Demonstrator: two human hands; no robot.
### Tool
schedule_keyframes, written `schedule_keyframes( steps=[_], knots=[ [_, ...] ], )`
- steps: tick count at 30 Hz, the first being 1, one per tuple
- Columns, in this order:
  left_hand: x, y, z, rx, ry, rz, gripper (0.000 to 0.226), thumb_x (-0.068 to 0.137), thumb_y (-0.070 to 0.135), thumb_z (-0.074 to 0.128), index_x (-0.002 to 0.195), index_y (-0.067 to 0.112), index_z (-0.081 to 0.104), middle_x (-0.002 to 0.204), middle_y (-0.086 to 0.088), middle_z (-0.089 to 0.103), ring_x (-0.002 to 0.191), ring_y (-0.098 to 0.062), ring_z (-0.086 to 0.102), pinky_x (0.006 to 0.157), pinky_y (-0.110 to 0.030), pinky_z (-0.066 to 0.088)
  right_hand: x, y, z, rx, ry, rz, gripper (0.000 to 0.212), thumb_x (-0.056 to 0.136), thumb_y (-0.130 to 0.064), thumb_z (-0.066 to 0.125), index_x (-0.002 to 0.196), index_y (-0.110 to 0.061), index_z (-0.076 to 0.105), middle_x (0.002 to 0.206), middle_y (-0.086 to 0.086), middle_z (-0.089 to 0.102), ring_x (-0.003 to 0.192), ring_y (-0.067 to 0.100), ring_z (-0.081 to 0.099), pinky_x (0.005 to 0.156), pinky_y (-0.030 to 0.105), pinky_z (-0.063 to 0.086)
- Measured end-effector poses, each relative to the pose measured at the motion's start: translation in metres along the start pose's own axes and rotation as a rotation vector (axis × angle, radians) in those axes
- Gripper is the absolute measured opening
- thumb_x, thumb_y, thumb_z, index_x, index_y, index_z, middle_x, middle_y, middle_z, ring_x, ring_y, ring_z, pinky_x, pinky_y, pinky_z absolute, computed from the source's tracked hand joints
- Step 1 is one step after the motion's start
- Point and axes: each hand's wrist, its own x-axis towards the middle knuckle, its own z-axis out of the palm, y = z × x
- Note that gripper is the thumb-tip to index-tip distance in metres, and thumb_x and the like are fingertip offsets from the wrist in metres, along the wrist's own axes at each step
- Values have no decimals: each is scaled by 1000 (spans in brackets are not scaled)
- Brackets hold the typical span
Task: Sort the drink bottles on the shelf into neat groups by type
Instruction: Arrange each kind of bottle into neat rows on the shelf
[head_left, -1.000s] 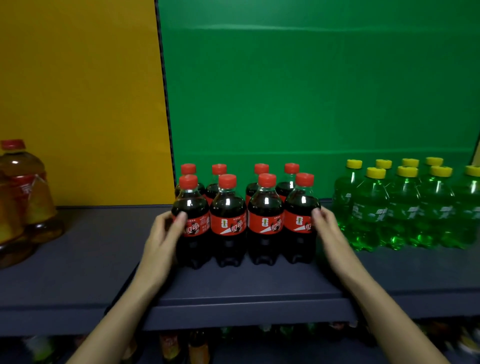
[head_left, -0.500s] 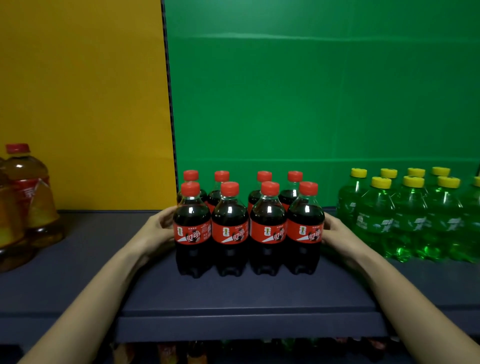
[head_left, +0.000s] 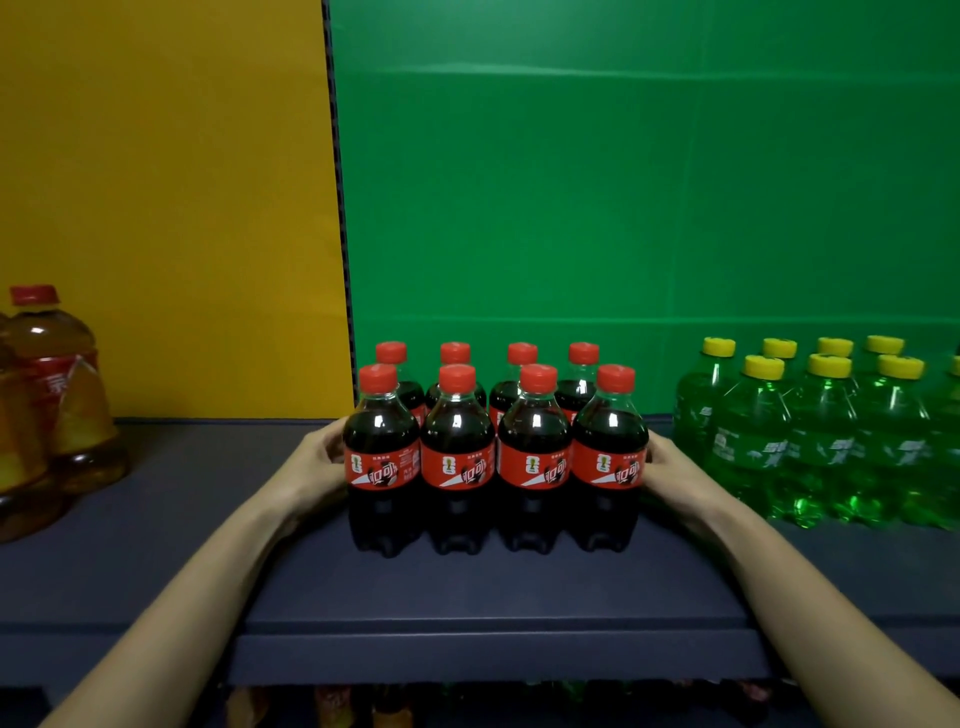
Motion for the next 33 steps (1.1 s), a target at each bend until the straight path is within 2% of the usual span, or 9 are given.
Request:
schedule_keyframes(
  steps=[3,6,10,13,16,19,22,29,33],
  knots=[
    [-8,1,-5,8,-9,13,39,84,0,60,116,20,51,98,16,58,92,2,53,72,-13,41,-9,-2,-5,32,18,-5,31,90,1,49,111,-22,51,103,-6,61,92,1,57,69,6,49],
    [-21,-2,-14,168,81,49,26,88,7,58,112,18,57,102,5,64,100,-11,57,80,-18,42,-26,3,-15,-93,120,-36,21,89,-9,54,99,-27,59,108,2,65,104,15,60,93,28,48],
    [-59,-4,-28,509,285,116,15,89,23,57,102,21,65,95,4,67,87,-12,61,76,-32,49,-68,-3,-19,-390,278,-141,14,85,-11,63,90,-23,64,89,-5,68,86,12,64,72,10,44],
    [-95,0,-37,726,371,163,10,87,30,57,95,28,64,86,10,66,77,-13,63,68,-36,54,-100,-8,-12,-545,343,-179,21,80,-13,68,79,-32,60,74,-14,66,72,6,62,64,16,43],
    [-126,-2,-48,871,438,206,10,87,35,58,88,27,63,79,10,64,73,-16,65,57,-34,53,-116,-11,4,-528,322,-195,22,76,-19,70,77,-38,59,86,-25,64,81,1,61,69,22,44],
    [-154,-8,-64,977,481,192,33,83,48,40,86,25,63,78,8,66,75,-17,66,50,-31,52,-118,-25,38,-466,260,-240,25,74,-19,71,79,-41,59,91,-35,60,86,-6,59,74,17,43],
    [-181,-16,-88,1014,499,149,36,83,50,36,86,25,63,79,9,66,74,-16,67,49,-29,51,-114,-40,78,-449,153,-311,29,74,-16,73,76,-42,59,94,-37,59,85,-12,59,74,8,41],
    [-241,-39,-169,1112,561,95,35,82,46,39,82,24,66,75,11,68,66,-8,64,43,-18,38,-106,-75,186,-429,-3,-423,26,77,-26,69,79,-48,55,96,-33,60,91,-8,58,77,20,44],
    [-268,-56,-226,1104,552,73,33,81,48,39,82,27,65,71,15,64,64,-4,59,43,-15,35,-105,-102,260,-377,-54,-468,26,78,-26,68,80,-48,55,98,-31,60,88,-11,59,76,12,45]
  ],
)
